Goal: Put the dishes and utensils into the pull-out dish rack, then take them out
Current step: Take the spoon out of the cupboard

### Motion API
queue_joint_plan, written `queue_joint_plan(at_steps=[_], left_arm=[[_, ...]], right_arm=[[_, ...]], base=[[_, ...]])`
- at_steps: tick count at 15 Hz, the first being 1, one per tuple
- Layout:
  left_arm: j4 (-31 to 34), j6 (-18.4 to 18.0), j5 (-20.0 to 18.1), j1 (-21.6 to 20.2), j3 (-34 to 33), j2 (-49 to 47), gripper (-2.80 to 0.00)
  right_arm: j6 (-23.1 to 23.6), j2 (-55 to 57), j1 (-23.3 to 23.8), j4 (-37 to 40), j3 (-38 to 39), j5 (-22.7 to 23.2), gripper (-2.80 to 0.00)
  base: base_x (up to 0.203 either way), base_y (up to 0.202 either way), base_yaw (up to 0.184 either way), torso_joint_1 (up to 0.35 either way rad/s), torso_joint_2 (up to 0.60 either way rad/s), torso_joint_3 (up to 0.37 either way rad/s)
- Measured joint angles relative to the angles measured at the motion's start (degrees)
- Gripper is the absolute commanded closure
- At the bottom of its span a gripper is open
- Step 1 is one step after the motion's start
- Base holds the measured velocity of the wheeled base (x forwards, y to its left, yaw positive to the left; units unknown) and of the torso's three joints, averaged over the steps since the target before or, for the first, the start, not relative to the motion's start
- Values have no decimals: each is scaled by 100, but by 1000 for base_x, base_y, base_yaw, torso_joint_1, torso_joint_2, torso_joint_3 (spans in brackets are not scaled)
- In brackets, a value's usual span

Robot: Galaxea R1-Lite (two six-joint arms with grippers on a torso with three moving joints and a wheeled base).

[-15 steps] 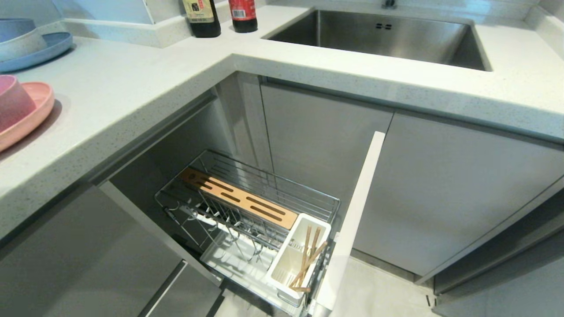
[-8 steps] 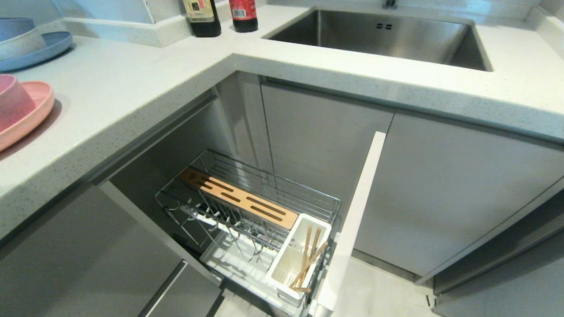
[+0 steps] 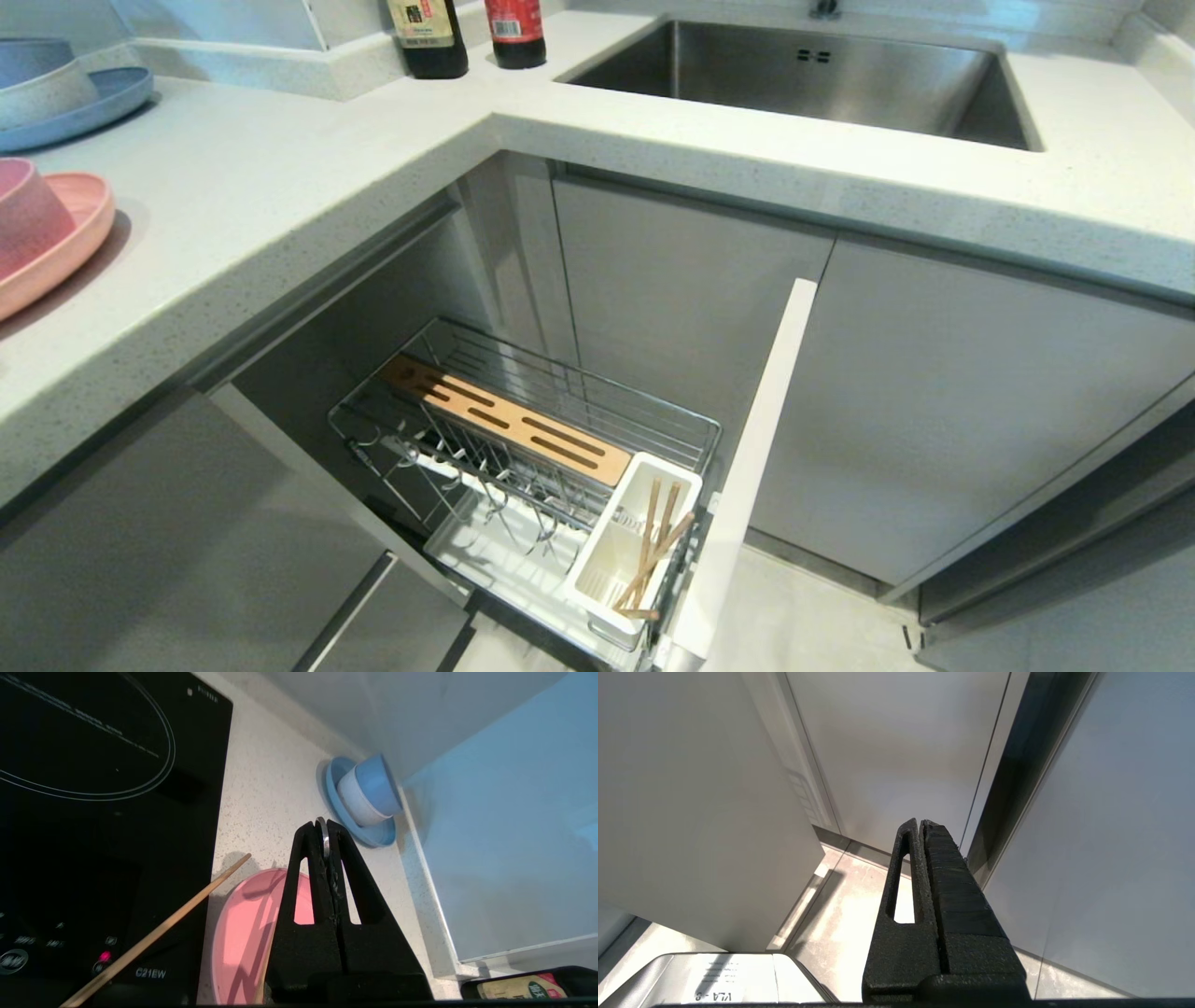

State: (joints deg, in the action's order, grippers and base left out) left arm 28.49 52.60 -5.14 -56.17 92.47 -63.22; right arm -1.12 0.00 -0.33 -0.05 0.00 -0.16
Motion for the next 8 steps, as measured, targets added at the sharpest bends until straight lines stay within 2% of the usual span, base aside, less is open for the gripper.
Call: queue_joint_plan(at_steps=[6,8], left_arm=[[-10,281,-1147,0,35,-419,0],[-11,302,-1244,9,-20,-472,0]], right_arm=[[-2,0,2,2,0,0,0],[0,0,2,2,0,0,0]], base=[[0,0,0,0,0,0],[0,0,0,0,0,0]])
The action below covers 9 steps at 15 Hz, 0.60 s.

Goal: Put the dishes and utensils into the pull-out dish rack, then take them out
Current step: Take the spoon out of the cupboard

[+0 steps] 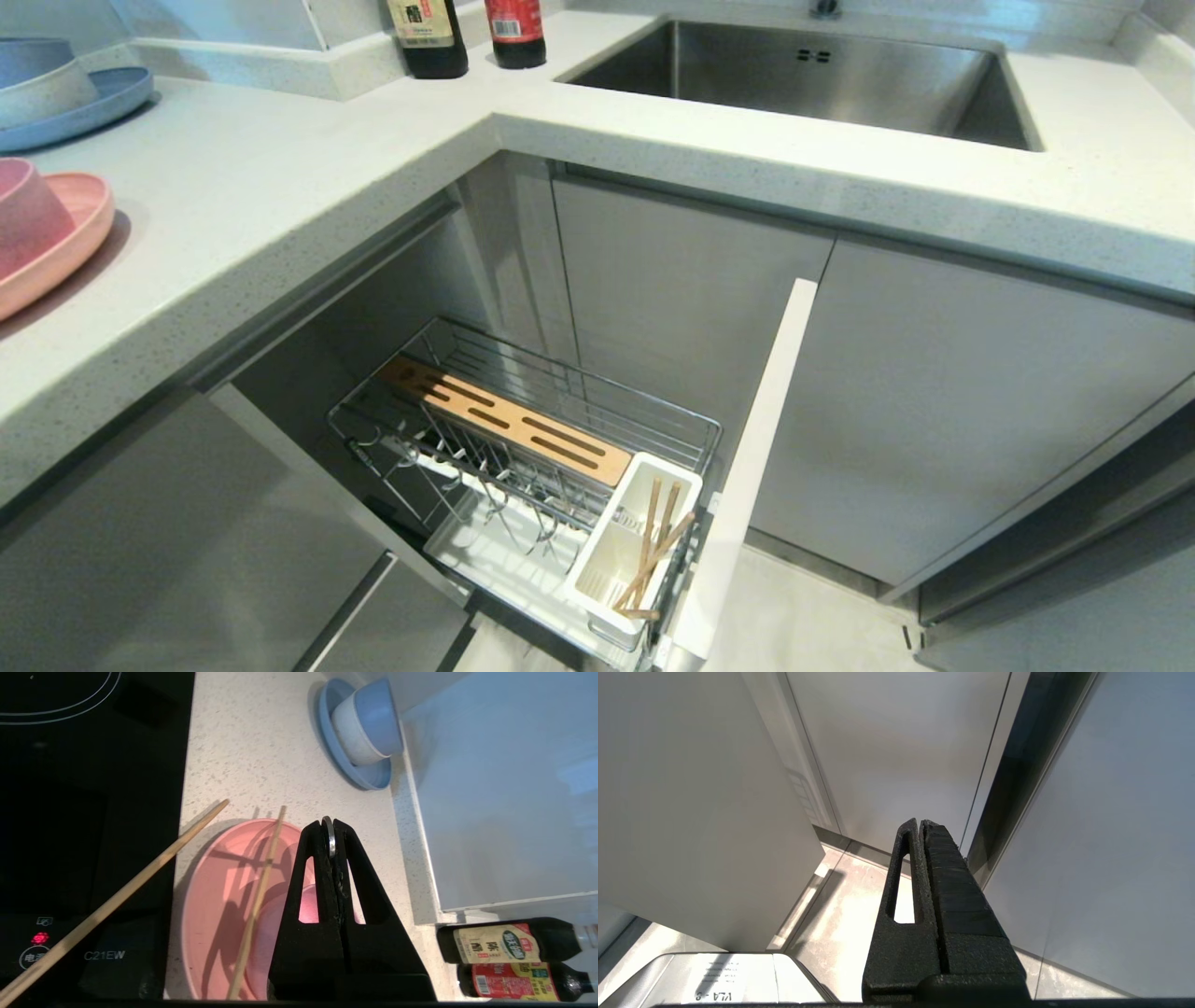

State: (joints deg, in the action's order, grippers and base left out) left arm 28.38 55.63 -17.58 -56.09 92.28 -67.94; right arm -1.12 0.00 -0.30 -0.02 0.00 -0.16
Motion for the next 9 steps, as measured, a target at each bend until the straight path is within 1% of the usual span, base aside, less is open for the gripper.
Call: queue_joint_plan(at_steps=[4,6,9], left_arm=[[-87,10,-232,15,-166,-63,0],[-295,137,-251,15,-266,-80,0],[-355,162,-254,6,-303,-94,0]], right_arm=[[0,0,0,0,0,0,0],[-2,0,-2,-2,0,2,0],[-2,0,-2,0,0,0,0]], base=[[0,0,0,0,0,0],[0,0,0,0,0,0],[0,0,0,0,0,0]])
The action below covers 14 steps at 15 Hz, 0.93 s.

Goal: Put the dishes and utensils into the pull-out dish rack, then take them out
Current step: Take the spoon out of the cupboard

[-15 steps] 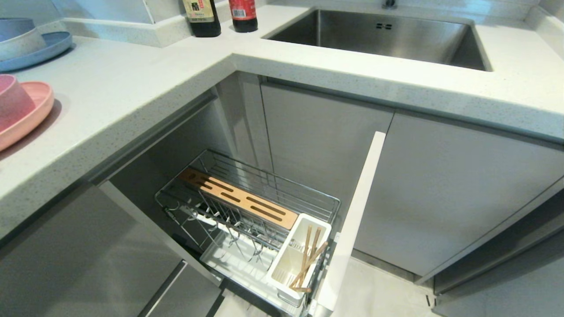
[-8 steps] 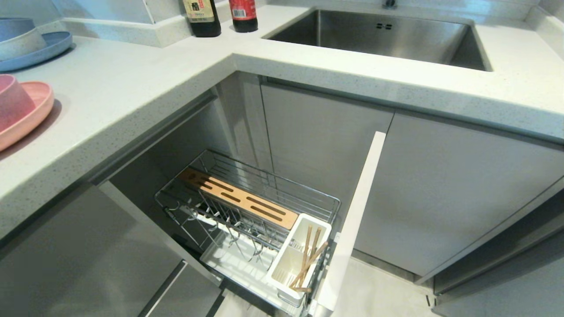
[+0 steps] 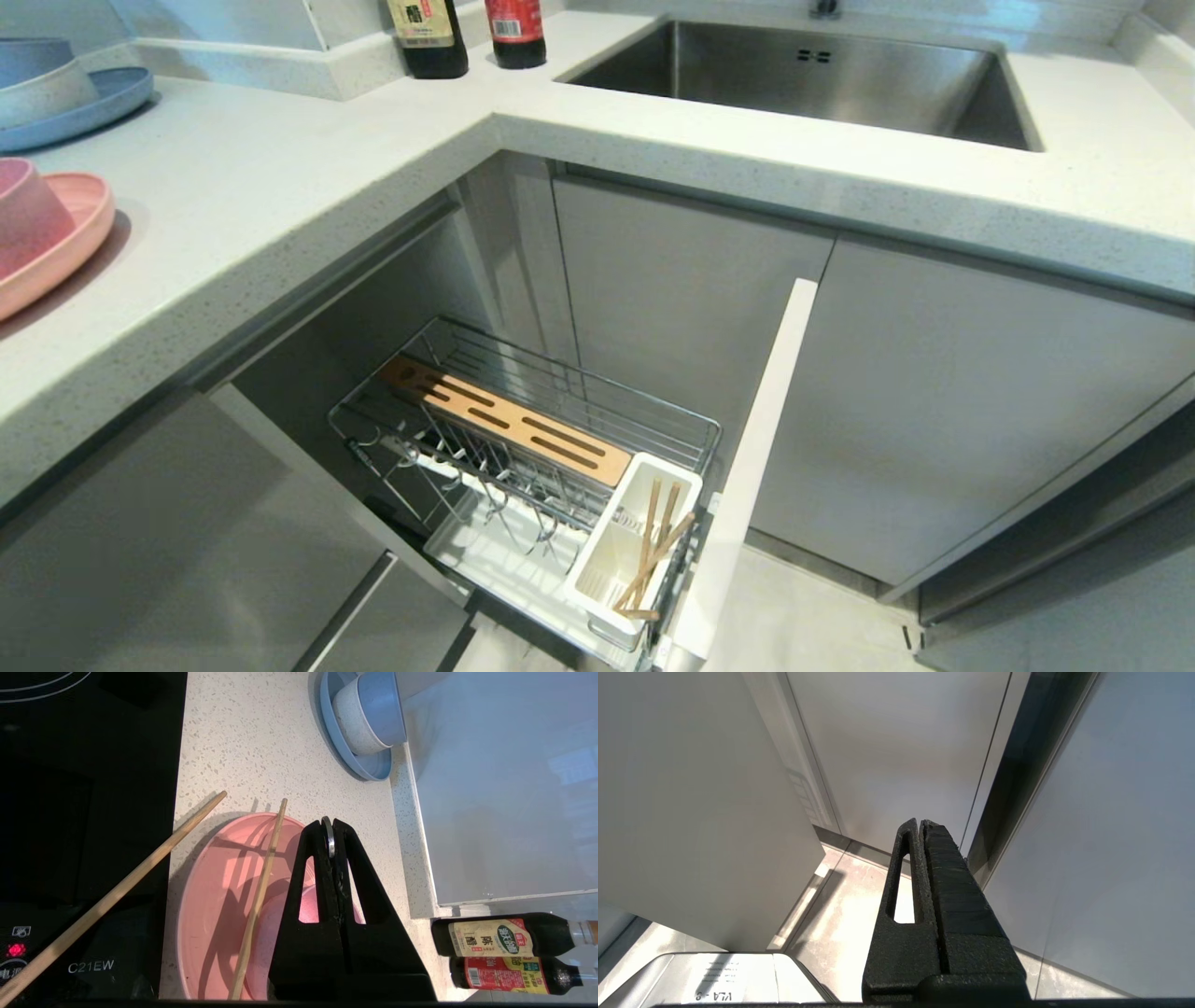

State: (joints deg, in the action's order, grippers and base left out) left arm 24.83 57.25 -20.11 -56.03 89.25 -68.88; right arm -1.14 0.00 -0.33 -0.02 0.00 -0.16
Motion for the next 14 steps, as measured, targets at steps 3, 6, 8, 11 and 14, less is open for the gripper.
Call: queue_joint_plan(at_steps=[3,6,8,11,14], left_arm=[[-81,6,0,-11,-21,-6,0],[-135,5,0,-11,-79,-26,0],[-291,5,0,-11,-170,-71,0],[-406,17,-64,-9,-306,-162,0],[-365,17,-424,-1,-386,-218,0]], right_arm=[[1,0,0,-2,0,2,0],[0,0,0,-2,0,0,0],[2,0,0,-2,0,2,0],[2,0,0,-2,0,2,0],[0,0,0,-2,0,2,0]], base=[[0,0,0,0,0,0],[0,0,0,0,0,0],[0,0,0,0,0,0],[0,0,0,0,0,0],[0,0,0,0,0,0]])
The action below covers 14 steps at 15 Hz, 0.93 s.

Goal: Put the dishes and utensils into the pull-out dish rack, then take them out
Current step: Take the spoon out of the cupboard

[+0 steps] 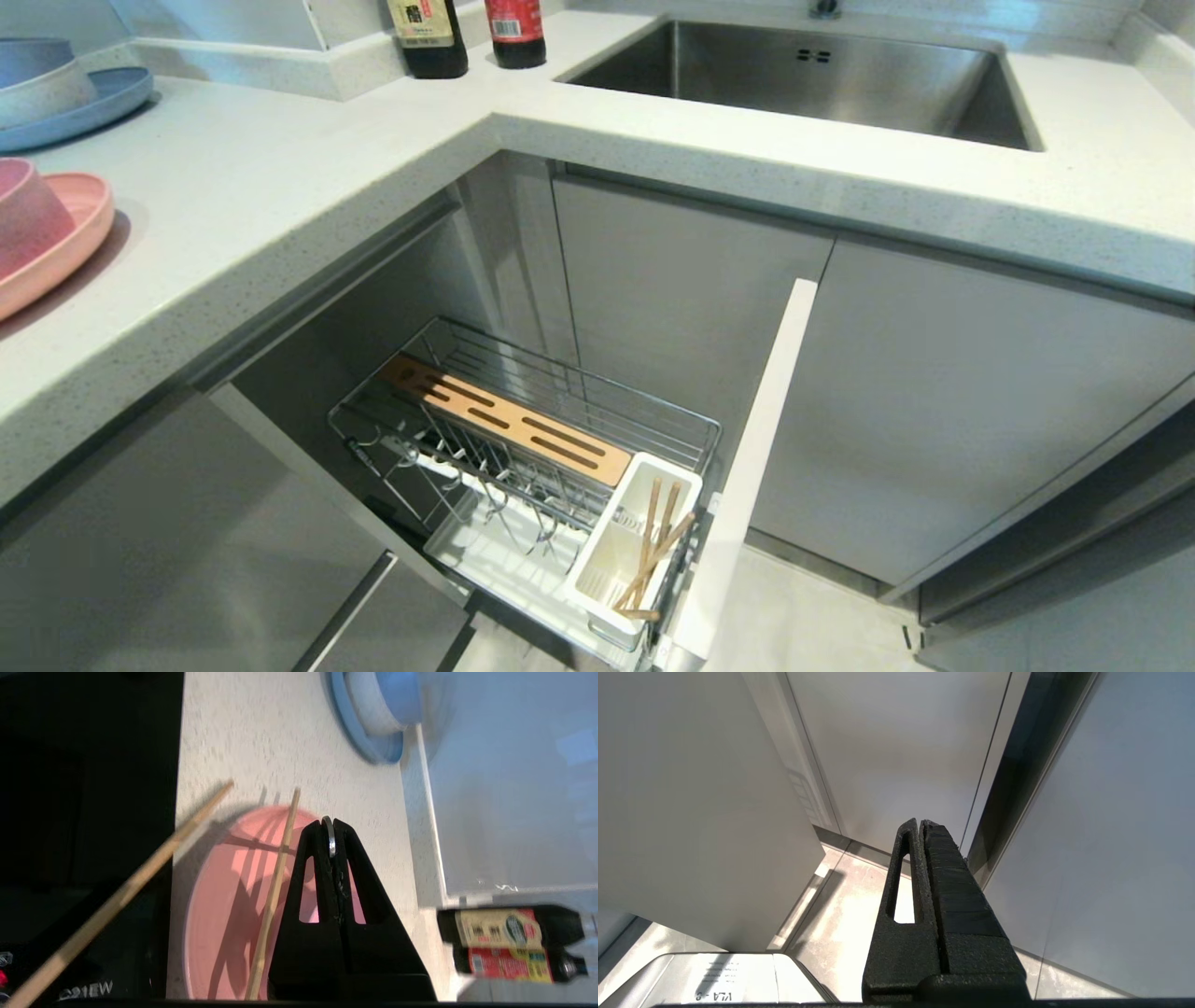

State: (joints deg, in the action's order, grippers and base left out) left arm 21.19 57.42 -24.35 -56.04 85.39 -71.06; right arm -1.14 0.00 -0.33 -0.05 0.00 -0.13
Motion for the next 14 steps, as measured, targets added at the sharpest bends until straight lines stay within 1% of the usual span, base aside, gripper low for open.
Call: queue_joint_plan(at_steps=[2,3,10,11,14], left_arm=[[14,-1,-288,0,-86,-11,0],[13,-1,-337,0,-116,-11,0],[-12,-41,-363,-16,-272,30,0],[-14,-48,-363,-18,-275,35,-280],[-50,-46,-354,-18,-276,50,-280]], right_arm=[[0,0,1,0,0,-2,0],[-1,0,0,0,0,0,0],[-1,0,0,0,0,0,0],[-1,0,0,0,0,0,0],[2,0,0,0,0,-2,0]], base=[[0,0,0,0,0,0],[0,0,0,0,0,0],[0,0,0,0,0,0],[0,0,0,0,0,0],[0,0,0,0,0,0]])
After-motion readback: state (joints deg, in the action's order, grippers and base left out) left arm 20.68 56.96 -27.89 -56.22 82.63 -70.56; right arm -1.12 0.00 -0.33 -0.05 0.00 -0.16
